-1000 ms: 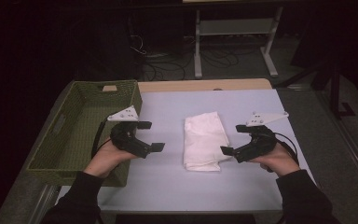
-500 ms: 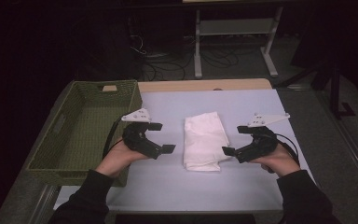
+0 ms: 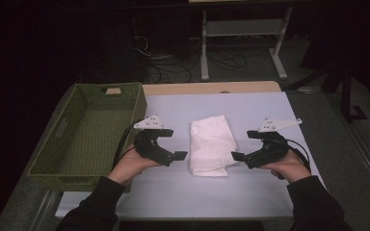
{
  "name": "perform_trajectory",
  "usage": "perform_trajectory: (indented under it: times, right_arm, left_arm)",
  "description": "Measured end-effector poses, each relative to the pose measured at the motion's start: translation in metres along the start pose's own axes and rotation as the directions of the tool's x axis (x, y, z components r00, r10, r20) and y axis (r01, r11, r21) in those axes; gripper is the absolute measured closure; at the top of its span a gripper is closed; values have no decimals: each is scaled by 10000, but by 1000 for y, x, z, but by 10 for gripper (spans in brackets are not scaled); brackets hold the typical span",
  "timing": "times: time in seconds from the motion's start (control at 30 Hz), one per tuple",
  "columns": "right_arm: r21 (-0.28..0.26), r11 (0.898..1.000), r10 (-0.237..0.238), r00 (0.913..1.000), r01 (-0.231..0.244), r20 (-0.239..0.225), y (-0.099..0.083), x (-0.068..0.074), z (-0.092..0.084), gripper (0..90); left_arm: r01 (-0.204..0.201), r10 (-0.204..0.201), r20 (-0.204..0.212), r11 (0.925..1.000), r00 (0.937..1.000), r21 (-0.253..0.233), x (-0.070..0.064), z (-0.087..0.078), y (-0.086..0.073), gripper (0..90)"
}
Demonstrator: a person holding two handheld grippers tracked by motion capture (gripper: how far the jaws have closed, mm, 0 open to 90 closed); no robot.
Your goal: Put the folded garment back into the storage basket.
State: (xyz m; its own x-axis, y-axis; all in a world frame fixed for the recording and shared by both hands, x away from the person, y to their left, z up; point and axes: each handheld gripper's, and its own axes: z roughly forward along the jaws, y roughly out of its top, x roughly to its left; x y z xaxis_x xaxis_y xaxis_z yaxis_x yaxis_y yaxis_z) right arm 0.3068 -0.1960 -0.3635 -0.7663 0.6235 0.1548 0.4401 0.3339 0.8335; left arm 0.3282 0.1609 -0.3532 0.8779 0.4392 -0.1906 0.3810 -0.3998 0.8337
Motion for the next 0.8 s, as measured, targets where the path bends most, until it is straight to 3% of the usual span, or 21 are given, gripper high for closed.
perform_trajectory:
  times: [0.53, 0.8]
  right_arm:
    - [289, 9995, 111, 9999, -113, 100, -16, -1, 8, 0]
    - [352, 9988, 324, 9993, -330, 165, -27, 0, 11, 0]
  left_arm:
    - [-98, 94, -217, 9998, 9997, -152, -2, 15, -12, 0]
    - [-130, 131, -237, 9999, 9996, 41, -4, 25, -20, 0]
